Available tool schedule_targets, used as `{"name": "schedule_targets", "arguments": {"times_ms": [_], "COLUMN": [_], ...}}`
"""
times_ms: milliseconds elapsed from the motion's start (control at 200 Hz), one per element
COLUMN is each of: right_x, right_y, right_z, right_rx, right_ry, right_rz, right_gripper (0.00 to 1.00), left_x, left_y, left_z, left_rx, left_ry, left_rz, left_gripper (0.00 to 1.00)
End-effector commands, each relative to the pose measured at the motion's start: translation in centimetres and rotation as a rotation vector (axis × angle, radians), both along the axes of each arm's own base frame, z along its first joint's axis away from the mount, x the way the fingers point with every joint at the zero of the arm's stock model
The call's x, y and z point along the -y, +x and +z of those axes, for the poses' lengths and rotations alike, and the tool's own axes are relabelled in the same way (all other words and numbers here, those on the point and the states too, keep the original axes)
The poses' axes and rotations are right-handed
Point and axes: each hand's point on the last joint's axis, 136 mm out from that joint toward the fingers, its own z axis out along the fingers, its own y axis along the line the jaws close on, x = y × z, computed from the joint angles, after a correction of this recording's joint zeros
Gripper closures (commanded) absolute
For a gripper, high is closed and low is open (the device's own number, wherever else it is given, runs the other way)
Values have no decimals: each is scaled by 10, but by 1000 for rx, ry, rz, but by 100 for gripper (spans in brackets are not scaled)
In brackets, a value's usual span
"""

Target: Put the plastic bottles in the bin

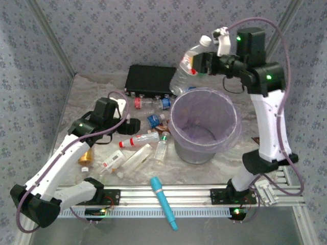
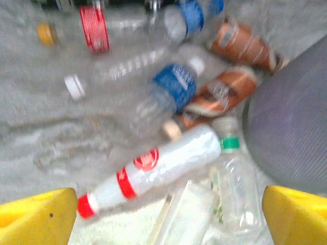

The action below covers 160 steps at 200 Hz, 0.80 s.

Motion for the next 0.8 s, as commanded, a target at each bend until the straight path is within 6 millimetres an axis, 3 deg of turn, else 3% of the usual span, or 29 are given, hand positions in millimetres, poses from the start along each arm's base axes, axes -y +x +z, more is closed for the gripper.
{"name": "schedule_targets", "arguments": {"times_ms": [0,120,270,485,795], "right_x": [37,55,60,45,21], "right_y": [-23,-32,-42,-48,-53], "right_z": [-28,-66,-116,-178,-257], "right_rx": [-63,-164,-282,-400,-528], "right_ry": [-152,-266,-455,-584,-642], "right_rz": [-96,-142,-145,-81,-10], "right_gripper": [50,50,50,50,50], "left_x": [1,10,15,20,19], "left_y": [-25,-39,-51,-60,-70], "left_z": [-26,-44,-62,-76,-94], "left_rx": [-126,-196,-256,-296,-335], "left_ry": [56,65,85,78,76], "left_rz": [-43,-86,-118,-137,-148], "left_gripper": [9,10,9,7,3]}}
